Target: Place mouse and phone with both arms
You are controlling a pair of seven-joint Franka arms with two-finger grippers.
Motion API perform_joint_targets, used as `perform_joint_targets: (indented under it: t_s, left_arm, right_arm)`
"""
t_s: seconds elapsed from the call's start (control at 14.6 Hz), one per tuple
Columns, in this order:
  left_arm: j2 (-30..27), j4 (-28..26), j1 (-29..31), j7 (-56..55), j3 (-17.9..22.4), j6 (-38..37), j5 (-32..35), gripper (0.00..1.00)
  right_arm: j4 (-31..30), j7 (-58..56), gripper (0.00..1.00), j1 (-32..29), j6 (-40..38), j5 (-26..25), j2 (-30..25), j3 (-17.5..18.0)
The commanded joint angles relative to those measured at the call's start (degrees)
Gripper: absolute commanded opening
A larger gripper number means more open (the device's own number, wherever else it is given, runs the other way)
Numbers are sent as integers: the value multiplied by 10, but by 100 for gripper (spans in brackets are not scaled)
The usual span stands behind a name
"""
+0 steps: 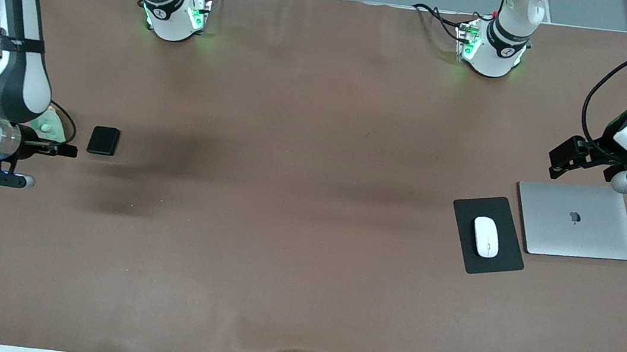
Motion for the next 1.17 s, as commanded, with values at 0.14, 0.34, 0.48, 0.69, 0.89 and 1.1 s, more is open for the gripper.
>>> perform_joint_targets:
  t_s: [0.14,0.34,0.48,0.69,0.89,1.1]
  left_arm:
    - [-3,3,4,13,-1,-8,-13,100]
    - [-5,3,7,38,4,-9,-13,100]
    - [-4,3,19,52,6,-21,-21,100]
    - [-5,3,20,51,6,-36,-30,100]
    - [-8,3,20,45,6,-47,-30,100]
    - [-10,3,20,48,6,-52,-29,100]
  right_arm:
    - [68,-28,100,-4,-64,18,4,1]
    - [137,-33,100,-6,-132,18,6,-1]
    - [155,-32,100,-2,-153,17,-1,0]
    - [190,-29,100,-1,-197,16,-8,-2]
    - [203,-29,100,-1,-235,16,-25,-4]
    - [202,-29,100,1,-251,9,-48,-5]
